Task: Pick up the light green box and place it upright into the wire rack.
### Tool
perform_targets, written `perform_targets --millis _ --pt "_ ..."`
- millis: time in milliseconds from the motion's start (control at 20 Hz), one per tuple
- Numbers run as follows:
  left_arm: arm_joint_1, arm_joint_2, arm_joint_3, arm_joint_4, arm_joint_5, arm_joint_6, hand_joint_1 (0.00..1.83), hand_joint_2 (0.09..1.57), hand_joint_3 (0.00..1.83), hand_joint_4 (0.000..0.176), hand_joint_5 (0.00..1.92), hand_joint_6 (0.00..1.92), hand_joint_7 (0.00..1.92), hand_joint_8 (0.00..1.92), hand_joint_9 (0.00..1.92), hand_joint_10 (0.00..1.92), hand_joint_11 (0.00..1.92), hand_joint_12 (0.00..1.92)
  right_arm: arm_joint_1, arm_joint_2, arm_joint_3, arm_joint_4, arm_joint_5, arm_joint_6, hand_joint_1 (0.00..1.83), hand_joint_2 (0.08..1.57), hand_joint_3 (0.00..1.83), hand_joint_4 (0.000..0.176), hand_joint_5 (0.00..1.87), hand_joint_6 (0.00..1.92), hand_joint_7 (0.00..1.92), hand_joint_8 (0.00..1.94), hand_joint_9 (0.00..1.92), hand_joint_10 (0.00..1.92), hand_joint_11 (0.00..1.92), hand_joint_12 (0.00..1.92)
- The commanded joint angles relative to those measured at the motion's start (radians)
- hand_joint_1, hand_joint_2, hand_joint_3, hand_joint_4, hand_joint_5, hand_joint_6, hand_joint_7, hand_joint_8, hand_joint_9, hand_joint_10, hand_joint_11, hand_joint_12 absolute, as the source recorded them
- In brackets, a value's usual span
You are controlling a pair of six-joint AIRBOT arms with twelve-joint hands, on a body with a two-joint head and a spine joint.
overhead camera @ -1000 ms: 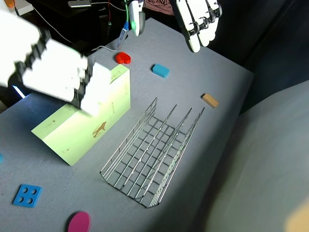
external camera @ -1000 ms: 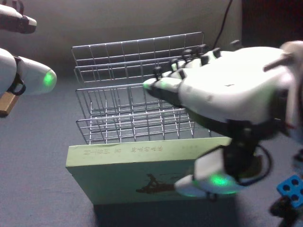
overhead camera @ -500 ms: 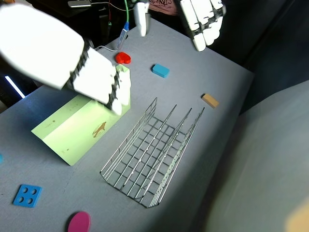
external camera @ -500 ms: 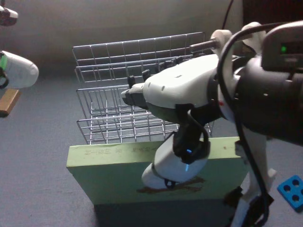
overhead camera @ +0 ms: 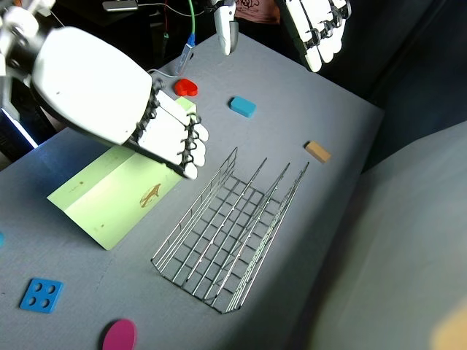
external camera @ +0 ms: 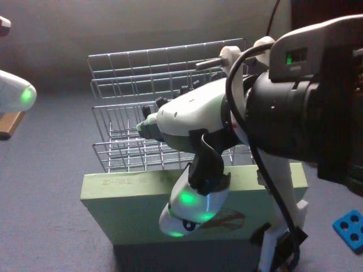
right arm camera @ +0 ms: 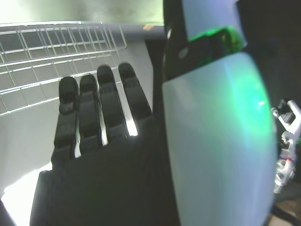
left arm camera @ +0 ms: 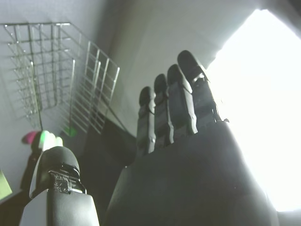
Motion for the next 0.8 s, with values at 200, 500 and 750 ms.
perform_targets --millis 200,500,750 --pt "-0.017 0.003 0.001 0.076 -0.030 -0.004 0.17 1.05 0.00 0.000 0.17 0.00 0.19 0.00 0.16 0.00 0.00 0.72 -0.026 -0.029 0.022 -0.095 -0.053 0.002 0.80 0.95 0.01 0.000 0.07 0.00 0.09 0.00 0.06 0.00 0.00 0.41" --pt "-0.016 -0.018 -0.011 0.118 0.033 -0.059 0.17 1.06 0.00 0.000 0.16 0.00 0.19 0.00 0.16 0.00 0.00 0.72 -0.045 -0.056 0.054 -0.116 -0.065 0.002 0.84 0.95 0.00 0.000 0.12 0.01 0.15 0.01 0.12 0.01 0.00 0.45" --pt "-0.009 -0.049 -0.002 0.118 0.075 -0.074 0.18 1.06 0.00 0.000 0.17 0.00 0.19 0.00 0.16 0.00 0.00 0.72 -0.055 -0.062 0.059 -0.114 -0.068 0.002 0.84 0.96 0.00 0.000 0.22 0.01 0.24 0.01 0.20 0.01 0.00 0.66"
